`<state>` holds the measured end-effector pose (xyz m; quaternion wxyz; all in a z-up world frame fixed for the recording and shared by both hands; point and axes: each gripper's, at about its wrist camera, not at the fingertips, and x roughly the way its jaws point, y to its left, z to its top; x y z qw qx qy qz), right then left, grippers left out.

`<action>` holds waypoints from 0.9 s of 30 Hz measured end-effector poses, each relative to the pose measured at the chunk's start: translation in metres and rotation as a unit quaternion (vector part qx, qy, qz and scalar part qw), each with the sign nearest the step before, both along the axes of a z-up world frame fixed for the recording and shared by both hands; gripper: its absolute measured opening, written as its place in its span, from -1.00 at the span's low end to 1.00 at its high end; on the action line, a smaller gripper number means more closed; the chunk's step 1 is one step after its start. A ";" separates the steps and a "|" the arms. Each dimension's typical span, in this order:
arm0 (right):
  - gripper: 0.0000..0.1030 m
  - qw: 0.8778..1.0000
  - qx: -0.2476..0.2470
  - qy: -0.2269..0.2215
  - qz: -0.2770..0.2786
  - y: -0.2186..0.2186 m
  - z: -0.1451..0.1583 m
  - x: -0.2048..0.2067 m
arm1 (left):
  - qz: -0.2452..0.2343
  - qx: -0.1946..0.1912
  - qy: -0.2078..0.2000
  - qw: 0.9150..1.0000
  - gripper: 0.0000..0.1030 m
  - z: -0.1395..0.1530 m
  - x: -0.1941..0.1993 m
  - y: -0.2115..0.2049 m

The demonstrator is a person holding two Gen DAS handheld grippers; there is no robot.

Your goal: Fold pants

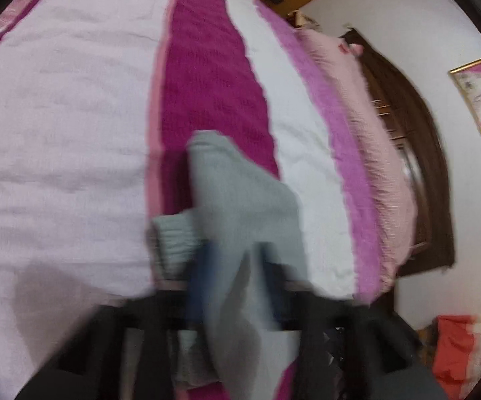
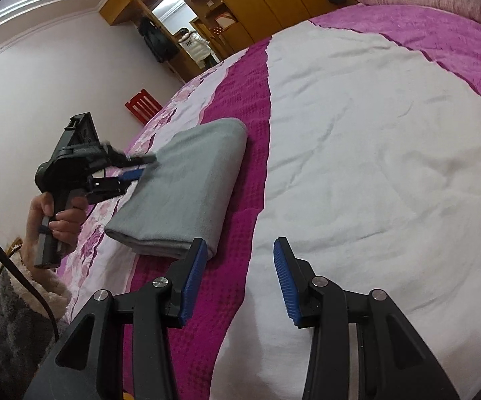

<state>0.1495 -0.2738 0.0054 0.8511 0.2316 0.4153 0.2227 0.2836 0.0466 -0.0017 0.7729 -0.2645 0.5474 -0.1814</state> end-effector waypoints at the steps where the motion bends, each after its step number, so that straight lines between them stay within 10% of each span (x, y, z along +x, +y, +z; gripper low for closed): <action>1: -0.17 1.000 -0.001 0.000 0.000 0.000 0.000 -0.001 | 0.002 0.005 -0.004 1.000 -0.83 0.002 -0.004 -0.001; 9: -0.17 1.000 -0.019 0.002 0.021 0.016 -0.001 0.000 | 0.005 0.032 -0.023 0.999 -0.79 0.005 -0.017 0.015; 12: -0.17 0.999 -0.024 -0.011 0.035 0.023 0.003 0.000 | 0.003 0.082 -0.011 0.997 -0.30 -0.009 -0.016 0.011; 14: -0.17 0.998 0.002 -0.026 0.058 0.025 0.012 0.003 | 0.013 0.068 -0.048 0.996 -0.22 0.007 -0.032 0.014; 18: -0.22 0.989 0.080 -0.061 0.109 0.027 0.033 0.032 | 0.040 0.176 -0.133 0.975 0.13 0.060 -0.070 -0.008; 20: -0.64 0.980 0.125 -0.064 0.138 0.033 0.034 0.053 | 0.011 0.168 -0.162 0.972 0.13 0.073 -0.083 -0.027; 22: -0.96 0.968 0.179 -0.053 0.169 0.043 0.025 0.071 | -0.017 0.153 -0.169 0.974 -0.97 0.070 -0.093 -0.044; 27: -0.97 0.970 0.169 0.014 0.176 0.059 -0.021 0.080 | -0.050 0.186 -0.136 0.972 -0.99 0.022 -0.105 -0.061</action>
